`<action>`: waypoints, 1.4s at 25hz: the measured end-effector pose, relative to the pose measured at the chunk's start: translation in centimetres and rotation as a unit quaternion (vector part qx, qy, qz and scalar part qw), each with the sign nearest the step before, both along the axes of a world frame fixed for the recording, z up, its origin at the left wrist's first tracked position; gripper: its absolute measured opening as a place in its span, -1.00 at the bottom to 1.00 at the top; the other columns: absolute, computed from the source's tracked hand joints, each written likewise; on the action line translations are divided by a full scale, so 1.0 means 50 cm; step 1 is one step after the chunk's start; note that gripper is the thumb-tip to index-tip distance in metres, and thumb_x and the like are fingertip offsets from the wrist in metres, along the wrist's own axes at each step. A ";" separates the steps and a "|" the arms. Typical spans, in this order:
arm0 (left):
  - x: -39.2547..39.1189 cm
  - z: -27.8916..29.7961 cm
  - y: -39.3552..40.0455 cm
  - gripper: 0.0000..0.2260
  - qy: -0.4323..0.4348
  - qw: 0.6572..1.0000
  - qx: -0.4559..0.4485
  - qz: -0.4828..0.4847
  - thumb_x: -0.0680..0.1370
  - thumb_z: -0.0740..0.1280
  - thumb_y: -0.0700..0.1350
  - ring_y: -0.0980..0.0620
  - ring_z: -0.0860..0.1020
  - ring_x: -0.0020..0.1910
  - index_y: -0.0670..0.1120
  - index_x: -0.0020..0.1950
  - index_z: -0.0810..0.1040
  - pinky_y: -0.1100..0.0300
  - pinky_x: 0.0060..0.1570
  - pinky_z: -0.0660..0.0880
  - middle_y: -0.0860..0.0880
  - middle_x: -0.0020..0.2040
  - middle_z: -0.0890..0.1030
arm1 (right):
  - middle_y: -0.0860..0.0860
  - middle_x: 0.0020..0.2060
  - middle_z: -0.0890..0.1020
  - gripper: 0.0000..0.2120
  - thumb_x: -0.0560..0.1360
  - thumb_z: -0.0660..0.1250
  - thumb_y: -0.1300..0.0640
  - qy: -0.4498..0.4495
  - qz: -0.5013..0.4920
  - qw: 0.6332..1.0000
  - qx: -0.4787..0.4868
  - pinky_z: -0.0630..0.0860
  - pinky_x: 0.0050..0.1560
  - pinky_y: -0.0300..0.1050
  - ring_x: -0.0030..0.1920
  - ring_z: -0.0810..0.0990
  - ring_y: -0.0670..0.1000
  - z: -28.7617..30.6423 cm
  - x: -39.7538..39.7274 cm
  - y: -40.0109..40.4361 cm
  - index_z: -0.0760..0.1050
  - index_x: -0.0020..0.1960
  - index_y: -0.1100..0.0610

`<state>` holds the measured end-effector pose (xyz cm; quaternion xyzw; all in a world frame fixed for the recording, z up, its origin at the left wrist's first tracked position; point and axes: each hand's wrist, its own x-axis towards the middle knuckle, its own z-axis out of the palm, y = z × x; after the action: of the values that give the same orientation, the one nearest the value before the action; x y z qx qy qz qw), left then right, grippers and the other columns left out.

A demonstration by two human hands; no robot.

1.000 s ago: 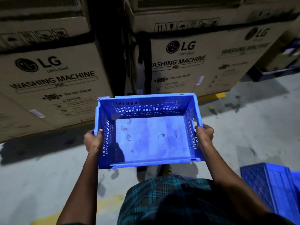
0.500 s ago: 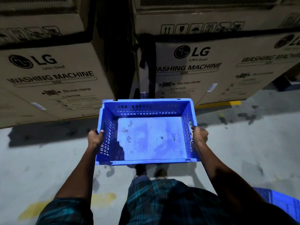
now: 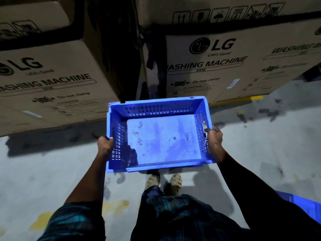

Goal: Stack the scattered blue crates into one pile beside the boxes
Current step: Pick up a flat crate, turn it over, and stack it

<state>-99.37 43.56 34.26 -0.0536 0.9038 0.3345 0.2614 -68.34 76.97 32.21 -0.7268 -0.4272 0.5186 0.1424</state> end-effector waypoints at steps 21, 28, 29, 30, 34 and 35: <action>0.020 0.001 0.014 -0.78 0.004 0.994 -0.098 -0.057 0.57 0.25 -0.22 -0.36 0.57 0.09 -0.37 0.06 0.56 -0.11 0.06 0.50 -0.40 0.07 0.60 | 0.05 0.06 0.66 -0.43 0.25 0.26 0.06 -0.069 0.145 0.987 0.009 0.56 0.19 0.10 0.02 0.63 0.16 0.068 0.013 -0.031 0.45 0.28 -0.04; -0.007 0.004 -0.015 -0.76 -0.004 0.994 -0.095 -0.046 0.55 0.29 -0.16 -0.34 0.60 0.05 -0.34 0.02 0.58 -0.12 0.04 0.54 -0.39 0.03 0.63 | 0.09 0.19 0.58 -0.14 0.08 0.34 -0.05 -0.043 0.236 0.971 -0.008 0.58 0.14 0.23 0.15 0.60 0.21 0.016 0.029 -0.032 0.28 0.40 -0.06; -0.007 0.003 -0.018 -0.76 -0.003 0.995 -0.090 -0.046 0.55 0.30 -0.14 -0.33 0.61 0.04 -0.34 0.00 0.59 -0.10 0.02 0.54 -0.38 0.01 0.63 | 0.11 0.26 0.54 -0.07 0.11 0.36 -0.05 -0.064 0.247 0.967 -0.011 0.55 0.19 0.24 0.21 0.56 0.25 0.031 0.021 -0.042 0.20 0.47 -0.06; -0.005 0.004 -0.019 -0.76 -0.001 0.995 -0.083 -0.047 0.55 0.31 -0.13 -0.32 0.61 0.03 -0.33 -0.02 0.59 -0.09 0.02 0.54 -0.38 0.00 0.64 | 0.14 0.32 0.48 -0.05 0.20 0.39 -0.02 -0.084 0.255 0.963 -0.014 0.51 0.24 0.23 0.28 0.50 0.28 0.048 0.012 -0.048 0.11 0.53 -0.05; 0.005 0.005 -0.025 -0.74 0.011 0.997 -0.067 -0.038 0.55 0.32 -0.11 -0.31 0.61 0.02 -0.34 -0.03 0.58 -0.07 0.01 0.53 -0.37 -0.02 0.64 | 0.19 0.46 0.33 -0.01 0.31 0.37 0.02 -0.099 0.278 0.955 -0.019 0.41 0.35 0.22 0.40 0.38 0.30 0.108 -0.004 -0.057 -0.08 0.61 0.01; 0.007 0.006 -0.029 -0.73 0.017 0.997 -0.061 -0.036 0.56 0.33 -0.10 -0.31 0.61 0.02 -0.34 -0.02 0.57 -0.07 0.01 0.52 -0.37 -0.01 0.63 | 0.20 0.50 0.28 0.00 0.32 0.36 0.00 -0.116 0.295 0.948 -0.019 0.36 0.39 0.24 0.43 0.34 0.30 0.108 0.000 -0.059 -0.12 0.61 0.00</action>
<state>-99.03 42.11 34.54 -0.0317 0.9281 0.2701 0.2543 -68.34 74.04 37.59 -0.6260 -0.6264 0.4573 -0.0815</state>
